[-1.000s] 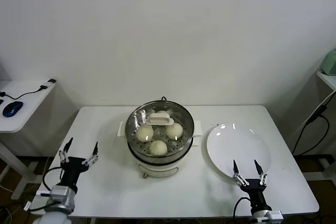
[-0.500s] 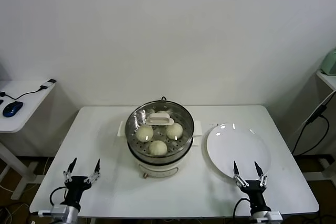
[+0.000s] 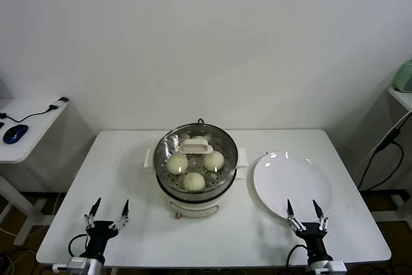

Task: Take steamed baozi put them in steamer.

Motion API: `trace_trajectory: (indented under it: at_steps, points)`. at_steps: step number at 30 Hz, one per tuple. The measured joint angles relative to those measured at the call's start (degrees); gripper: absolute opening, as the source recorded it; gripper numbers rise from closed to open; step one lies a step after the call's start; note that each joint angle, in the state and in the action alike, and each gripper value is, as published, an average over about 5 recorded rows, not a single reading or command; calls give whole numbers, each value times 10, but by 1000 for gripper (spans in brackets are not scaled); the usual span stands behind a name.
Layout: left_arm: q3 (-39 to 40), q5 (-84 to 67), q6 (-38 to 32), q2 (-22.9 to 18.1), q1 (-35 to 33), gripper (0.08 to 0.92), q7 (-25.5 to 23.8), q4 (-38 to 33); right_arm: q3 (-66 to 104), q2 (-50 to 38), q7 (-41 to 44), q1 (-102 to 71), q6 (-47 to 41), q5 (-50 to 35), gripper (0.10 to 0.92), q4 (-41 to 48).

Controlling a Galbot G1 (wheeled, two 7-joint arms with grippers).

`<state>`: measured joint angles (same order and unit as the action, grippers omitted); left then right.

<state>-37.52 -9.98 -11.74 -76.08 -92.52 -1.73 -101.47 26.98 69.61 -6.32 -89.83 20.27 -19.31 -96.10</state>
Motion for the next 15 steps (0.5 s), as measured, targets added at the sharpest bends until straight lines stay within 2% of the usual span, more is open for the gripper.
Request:
trace_trajectory:
  at_steps: [15]
  points:
    - [3,-6,-2,-3,-4,823,2,-9,-2,1,0,0,-1,-2,823,0]
